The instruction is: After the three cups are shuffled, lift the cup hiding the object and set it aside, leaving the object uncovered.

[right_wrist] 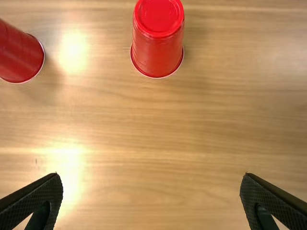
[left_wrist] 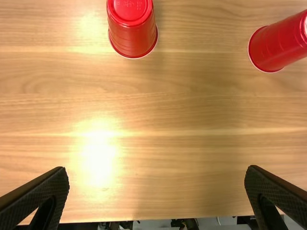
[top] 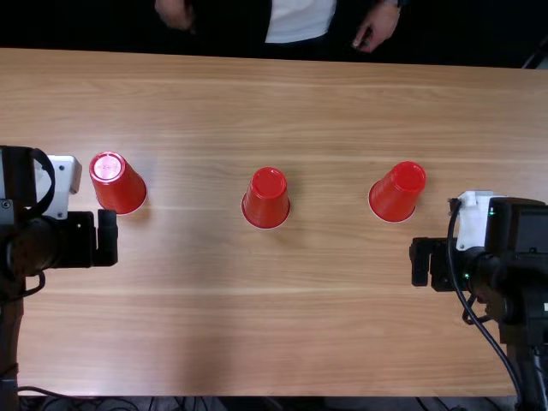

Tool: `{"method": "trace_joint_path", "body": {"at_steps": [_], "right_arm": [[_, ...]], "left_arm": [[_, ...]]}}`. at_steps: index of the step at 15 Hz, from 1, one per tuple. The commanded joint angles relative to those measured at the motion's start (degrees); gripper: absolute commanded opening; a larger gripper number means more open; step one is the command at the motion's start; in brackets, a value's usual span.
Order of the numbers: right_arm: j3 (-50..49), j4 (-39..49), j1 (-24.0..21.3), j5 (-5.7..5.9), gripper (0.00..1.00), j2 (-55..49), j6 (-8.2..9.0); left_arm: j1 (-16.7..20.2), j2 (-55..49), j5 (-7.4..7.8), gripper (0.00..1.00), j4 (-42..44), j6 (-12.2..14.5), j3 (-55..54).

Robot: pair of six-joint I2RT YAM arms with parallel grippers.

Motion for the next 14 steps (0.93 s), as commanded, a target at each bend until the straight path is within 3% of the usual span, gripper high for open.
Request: {"method": "trace_joint_path", "body": {"at_steps": [1,3,6,7,10,13,14], "right_arm": [[2.1,0.2,0.6,-0.81,1.00,0.6,-0.10],[2.0,0.5,0.5,-0.81,1.00,0.5,0.00],[2.2,0.7,0.5,-0.81,1.00,0.0,0.11],[2.2,0.6,0.6,-0.81,1.00,-0.3,0.11],[2.9,0.5,1.6,-0.81,1.00,-0.3,2.54],[2.1,0.5,1.9,-0.91,1.00,-0.4,2.75],[2.0,0.5,1.9,-0.91,1.00,-0.4,2.75]], "left_arm": [[-0.3,1.6,-0.31,1.00,0.0,0.4,1.4],[-0.3,2.5,-0.63,1.00,0.6,0.5,0.5],[-0.4,6.1,-4.84,1.00,1.1,0.5,-0.4],[-0.4,7.8,-5.27,1.00,1.2,0.6,-0.4],[-0.4,12.6,-5.48,1.00,7.9,0.5,-0.4],[-1.5,18.1,-5.69,1.00,12.4,0.3,-0.2],[-1.8,20.1,-6.95,1.00,12.5,0.3,0.2]]}}
